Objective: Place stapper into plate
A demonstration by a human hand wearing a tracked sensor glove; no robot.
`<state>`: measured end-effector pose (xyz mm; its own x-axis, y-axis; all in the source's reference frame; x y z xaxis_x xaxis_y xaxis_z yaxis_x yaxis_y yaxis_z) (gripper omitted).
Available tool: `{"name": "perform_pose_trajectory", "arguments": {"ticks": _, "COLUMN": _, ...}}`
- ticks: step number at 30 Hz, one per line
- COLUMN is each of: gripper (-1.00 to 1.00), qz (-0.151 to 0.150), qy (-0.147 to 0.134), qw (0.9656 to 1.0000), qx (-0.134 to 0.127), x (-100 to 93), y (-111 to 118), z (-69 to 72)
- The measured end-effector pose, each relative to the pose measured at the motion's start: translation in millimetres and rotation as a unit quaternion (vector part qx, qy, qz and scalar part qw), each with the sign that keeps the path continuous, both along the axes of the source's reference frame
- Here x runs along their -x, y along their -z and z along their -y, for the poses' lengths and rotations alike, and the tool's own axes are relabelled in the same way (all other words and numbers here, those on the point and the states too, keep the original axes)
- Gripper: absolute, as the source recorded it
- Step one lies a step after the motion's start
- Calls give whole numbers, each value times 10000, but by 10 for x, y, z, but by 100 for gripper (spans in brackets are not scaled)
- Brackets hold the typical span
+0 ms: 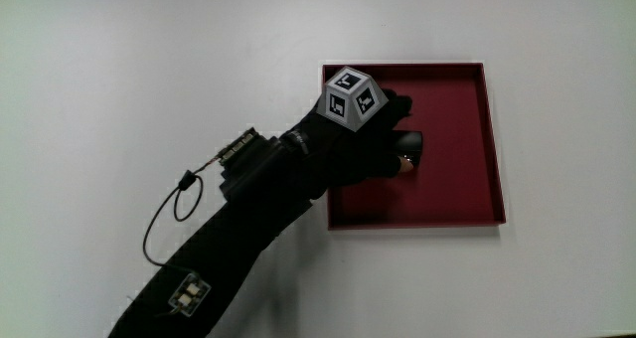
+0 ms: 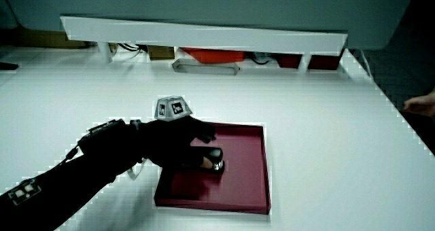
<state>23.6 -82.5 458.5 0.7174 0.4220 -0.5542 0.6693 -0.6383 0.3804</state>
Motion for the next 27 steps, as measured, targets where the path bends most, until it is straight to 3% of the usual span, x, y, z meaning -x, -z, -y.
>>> {"name": "perform_pose_trajectory", "arguments": {"ticks": 2, "gripper": -92, "qz": -39, "qy": 14, "qw": 9999, "qx": 146, "x": 58, "y": 65, "z": 18}}
{"name": "perform_pose_trajectory", "arguments": {"ticks": 3, "gripper": -100, "qz": -128, "qy": -151, "qw": 9998, "qx": -96, "x": 94, "y": 43, "z": 32}}
{"name": "perform_pose_trajectory", "arguments": {"ticks": 4, "gripper": -100, "qz": -171, "qy": -80, "qw": 9998, "qx": 35, "x": 154, "y": 141, "z": 20}}
{"name": "perform_pose_trajectory", "arguments": {"ticks": 5, "gripper": -100, "qz": -115, "qy": -120, "qw": 9998, "qx": -71, "x": 203, "y": 249, "z": 7}}
{"name": "perform_pose_trajectory", "arguments": {"ticks": 6, "gripper": -100, "qz": -62, "qy": -58, "qw": 9998, "qx": 166, "x": 255, "y": 261, "z": 2}}
{"name": "perform_pose_trajectory", "arguments": {"ticks": 7, "gripper": -100, "qz": -296, "qy": -51, "qw": 9995, "qx": 53, "x": 315, "y": 285, "z": -5}}
{"name": "perform_pose_trajectory", "arguments": {"ticks": 9, "gripper": -100, "qz": -544, "qy": -489, "qw": 9969, "qx": -282, "x": 442, "y": 369, "z": 16}}
{"name": "perform_pose_trajectory", "arguments": {"ticks": 10, "gripper": -100, "qz": -392, "qy": -72, "qw": 9990, "qx": 210, "x": 527, "y": 407, "z": 5}}
{"name": "perform_pose_trajectory", "arguments": {"ticks": 11, "gripper": -100, "qz": -378, "qy": -358, "qw": 9984, "qx": -230, "x": 579, "y": 558, "z": 7}}
{"name": "perform_pose_trajectory", "arguments": {"ticks": 12, "gripper": -100, "qz": -334, "qy": 271, "qw": 9975, "qx": 567, "x": 662, "y": 593, "z": -19}}
{"name": "perform_pose_trajectory", "arguments": {"ticks": 13, "gripper": -100, "qz": 120, "qy": -19, "qw": 9999, "qx": -120, "x": 720, "y": 720, "z": -16}}
{"name": "perform_pose_trajectory", "arguments": {"ticks": 20, "gripper": -100, "qz": -244, "qy": 349, "qw": 9972, "qx": 621, "x": 1104, "y": 1091, "z": -124}}
{"name": "perform_pose_trajectory", "arguments": {"ticks": 21, "gripper": -100, "qz": -156, "qy": 324, "qw": 9981, "qx": 492, "x": 1119, "y": 1173, "z": -146}}
{"name": "perform_pose_trajectory", "arguments": {"ticks": 22, "gripper": -100, "qz": -48, "qy": 96, "qw": 9996, "qx": 253, "x": 1133, "y": 1236, "z": -161}}
{"name": "perform_pose_trajectory", "arguments": {"ticks": 24, "gripper": -100, "qz": -271, "qy": -114, "qw": 9996, "qx": -46, "x": 1178, "y": 1277, "z": -177}}
{"name": "perform_pose_trajectory", "arguments": {"ticks": 25, "gripper": -100, "qz": -330, "qy": -31, "qw": 9994, "qx": 104, "x": 1209, "y": 1297, "z": -191}}
{"name": "perform_pose_trajectory", "arguments": {"ticks": 26, "gripper": -100, "qz": -680, "qy": 143, "qw": 9972, "qx": 281, "x": 1247, "y": 1263, "z": -199}}
{"name": "perform_pose_trajectory", "arguments": {"ticks": 27, "gripper": -100, "qz": -248, "qy": -70, "qw": 9996, "qx": -85, "x": 1238, "y": 1421, "z": -211}}
